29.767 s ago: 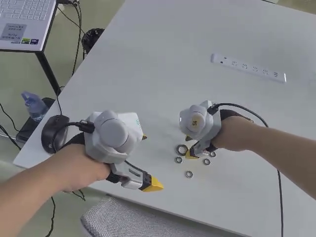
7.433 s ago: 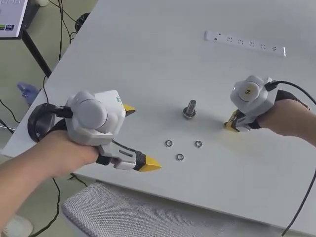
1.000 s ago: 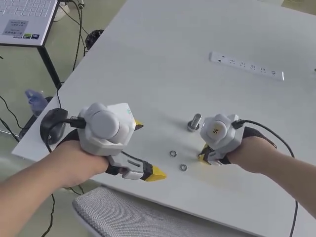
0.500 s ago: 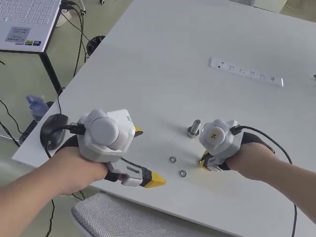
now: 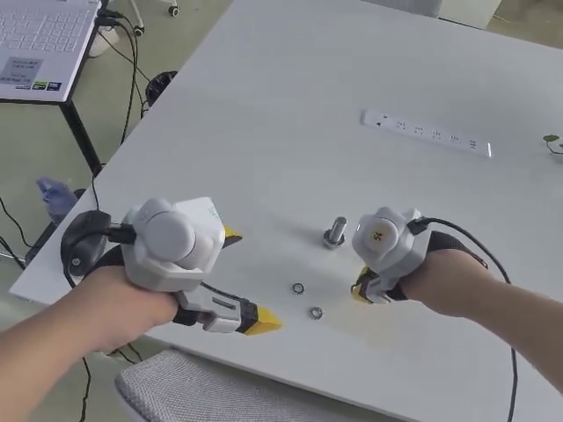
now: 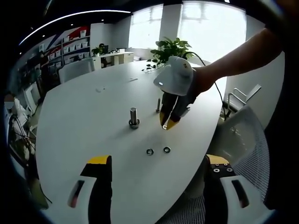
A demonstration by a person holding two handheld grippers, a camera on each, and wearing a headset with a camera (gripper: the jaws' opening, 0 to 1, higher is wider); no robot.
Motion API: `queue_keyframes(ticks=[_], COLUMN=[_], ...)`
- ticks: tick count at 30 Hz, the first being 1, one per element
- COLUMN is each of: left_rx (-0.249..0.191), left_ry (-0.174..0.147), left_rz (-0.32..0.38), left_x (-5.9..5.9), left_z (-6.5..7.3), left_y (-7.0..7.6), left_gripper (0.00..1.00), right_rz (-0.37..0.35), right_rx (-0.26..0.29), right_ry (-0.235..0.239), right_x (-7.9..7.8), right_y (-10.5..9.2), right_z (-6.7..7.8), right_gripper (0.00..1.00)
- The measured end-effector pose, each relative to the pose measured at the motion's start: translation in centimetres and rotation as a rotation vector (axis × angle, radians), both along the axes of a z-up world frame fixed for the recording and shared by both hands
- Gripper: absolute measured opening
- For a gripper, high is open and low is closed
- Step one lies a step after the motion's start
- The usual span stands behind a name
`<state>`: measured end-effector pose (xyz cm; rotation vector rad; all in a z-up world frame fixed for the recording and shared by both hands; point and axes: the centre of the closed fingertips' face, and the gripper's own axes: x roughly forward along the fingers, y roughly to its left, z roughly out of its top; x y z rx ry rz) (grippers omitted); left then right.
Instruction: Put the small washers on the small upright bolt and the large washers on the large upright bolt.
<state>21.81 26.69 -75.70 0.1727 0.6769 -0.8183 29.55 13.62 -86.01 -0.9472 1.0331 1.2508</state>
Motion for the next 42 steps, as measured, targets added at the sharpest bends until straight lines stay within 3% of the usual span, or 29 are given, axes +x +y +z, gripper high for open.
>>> queue_keyframes(ticks=[19,31,42], left_rx=[0.008,0.01,0.015], left_ry=[-0.01,-0.006,-0.01], left_rz=[-0.003,-0.012,-0.003], left_x=[0.2,0.0,0.4], left_z=[0.2,0.1,0.1], left_y=[-0.3,-0.6,-0.3], left_gripper=[0.8,0.8,0.8], right_rz=[-0.045,-0.115,-0.168], right_rx=[-0.023,-0.02,-0.007], right_ry=[-0.003,-0.018,-0.035], right_x=[0.6,2.1,3.1], right_y=[-4.1,-7.1,-7.6], right_z=[1.5,2.5,4.3], right_gripper=[0.12,0.12,0.12])
